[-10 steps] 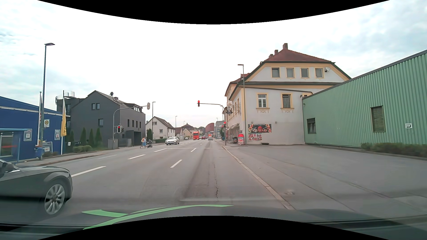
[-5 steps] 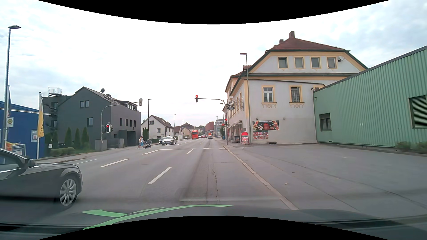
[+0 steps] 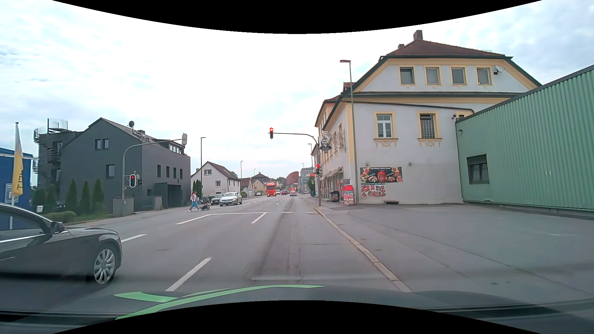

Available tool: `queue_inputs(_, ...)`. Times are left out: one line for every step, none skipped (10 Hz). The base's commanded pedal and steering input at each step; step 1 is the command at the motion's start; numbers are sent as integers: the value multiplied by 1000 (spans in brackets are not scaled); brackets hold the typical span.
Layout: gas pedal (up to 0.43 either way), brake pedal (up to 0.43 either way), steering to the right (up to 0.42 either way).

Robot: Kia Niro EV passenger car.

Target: Follow the waypoints while adhering to traffic rules and regulations

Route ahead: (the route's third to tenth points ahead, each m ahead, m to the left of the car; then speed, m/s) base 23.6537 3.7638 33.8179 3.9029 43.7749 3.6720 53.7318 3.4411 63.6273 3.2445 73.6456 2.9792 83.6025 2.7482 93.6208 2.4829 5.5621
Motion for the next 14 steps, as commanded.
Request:
queue_inputs(0,152,-7)
queue_inputs(0,159,-8)
queue_inputs(0,165,-7)
queue_inputs(0,171,-7)
queue_inputs(0,177,-7)
queue_inputs(0,177,-7)
queue_inputs(0,183,-7)
queue_inputs(0,183,-6)
queue_inputs(0,183,-6)
queue_inputs(0,183,-6)
queue_inputs(0,189,-5)
queue_inputs(0,189,-5)
queue_inputs(0,189,-5)
queue_inputs(0,189,-4)
